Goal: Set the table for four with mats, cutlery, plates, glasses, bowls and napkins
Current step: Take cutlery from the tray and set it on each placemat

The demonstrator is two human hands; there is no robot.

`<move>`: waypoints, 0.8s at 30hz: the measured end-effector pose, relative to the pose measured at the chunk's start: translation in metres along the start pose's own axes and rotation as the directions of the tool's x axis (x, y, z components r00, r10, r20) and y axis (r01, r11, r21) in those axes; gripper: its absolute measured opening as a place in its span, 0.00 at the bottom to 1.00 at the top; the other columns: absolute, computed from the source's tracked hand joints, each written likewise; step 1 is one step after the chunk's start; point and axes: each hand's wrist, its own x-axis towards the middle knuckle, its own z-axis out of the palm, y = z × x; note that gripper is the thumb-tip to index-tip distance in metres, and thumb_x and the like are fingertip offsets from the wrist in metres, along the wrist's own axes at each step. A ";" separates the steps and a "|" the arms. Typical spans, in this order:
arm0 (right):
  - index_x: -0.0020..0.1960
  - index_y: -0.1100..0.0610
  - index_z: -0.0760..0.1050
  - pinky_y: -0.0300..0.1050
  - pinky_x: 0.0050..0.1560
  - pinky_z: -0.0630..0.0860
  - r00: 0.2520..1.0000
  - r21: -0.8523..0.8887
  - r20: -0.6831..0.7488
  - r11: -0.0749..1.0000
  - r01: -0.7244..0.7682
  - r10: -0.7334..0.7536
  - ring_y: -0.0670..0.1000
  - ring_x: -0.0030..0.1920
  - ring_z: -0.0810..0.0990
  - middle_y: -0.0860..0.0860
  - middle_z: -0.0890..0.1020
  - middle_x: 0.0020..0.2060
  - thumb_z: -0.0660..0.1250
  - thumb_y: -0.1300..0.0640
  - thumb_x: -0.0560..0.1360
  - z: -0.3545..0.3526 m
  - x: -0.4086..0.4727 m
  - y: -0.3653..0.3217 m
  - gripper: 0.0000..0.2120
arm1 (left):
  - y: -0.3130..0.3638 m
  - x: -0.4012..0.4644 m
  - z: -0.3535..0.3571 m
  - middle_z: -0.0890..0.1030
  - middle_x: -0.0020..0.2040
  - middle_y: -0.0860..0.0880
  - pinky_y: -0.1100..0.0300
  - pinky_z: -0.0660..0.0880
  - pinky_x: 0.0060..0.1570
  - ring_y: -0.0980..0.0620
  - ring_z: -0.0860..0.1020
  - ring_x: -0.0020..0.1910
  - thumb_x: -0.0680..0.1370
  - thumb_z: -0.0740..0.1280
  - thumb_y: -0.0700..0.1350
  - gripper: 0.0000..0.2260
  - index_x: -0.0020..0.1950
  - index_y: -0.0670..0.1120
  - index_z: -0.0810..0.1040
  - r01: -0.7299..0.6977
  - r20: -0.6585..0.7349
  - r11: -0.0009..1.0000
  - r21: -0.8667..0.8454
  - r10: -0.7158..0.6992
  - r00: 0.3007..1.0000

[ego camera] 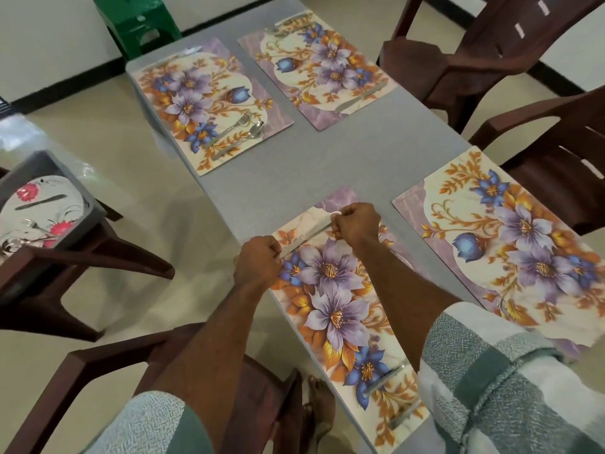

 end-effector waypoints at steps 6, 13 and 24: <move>0.50 0.58 0.84 0.52 0.48 0.84 0.995 -0.145 -0.022 0.985 0.093 -0.097 0.54 0.41 0.86 0.54 0.87 0.43 0.77 0.58 0.72 0.004 -0.002 -0.004 0.08 | -0.002 0.001 0.002 0.85 0.49 0.48 0.51 0.79 0.52 0.44 0.83 0.49 0.75 0.72 0.43 0.06 0.51 0.48 0.84 -0.019 -0.106 0.988 0.151 0.036 0.994; 0.56 0.58 0.85 0.50 0.54 0.83 0.947 -0.341 0.059 0.885 0.316 -0.315 0.53 0.46 0.85 0.55 0.87 0.50 0.73 0.57 0.76 0.001 -0.011 0.005 0.10 | -0.004 0.004 -0.001 0.86 0.50 0.47 0.50 0.79 0.52 0.44 0.83 0.48 0.76 0.71 0.44 0.07 0.53 0.48 0.86 0.020 -0.115 0.992 0.121 -0.006 0.993; 0.56 0.58 0.85 0.46 0.51 0.82 0.933 -0.459 0.121 0.815 0.354 -0.338 0.53 0.46 0.84 0.56 0.87 0.49 0.75 0.53 0.75 0.013 -0.015 -0.007 0.13 | -0.006 0.004 -0.013 0.86 0.49 0.46 0.50 0.82 0.48 0.47 0.83 0.45 0.77 0.71 0.42 0.06 0.51 0.44 0.86 0.037 -0.109 0.999 0.030 -0.034 0.993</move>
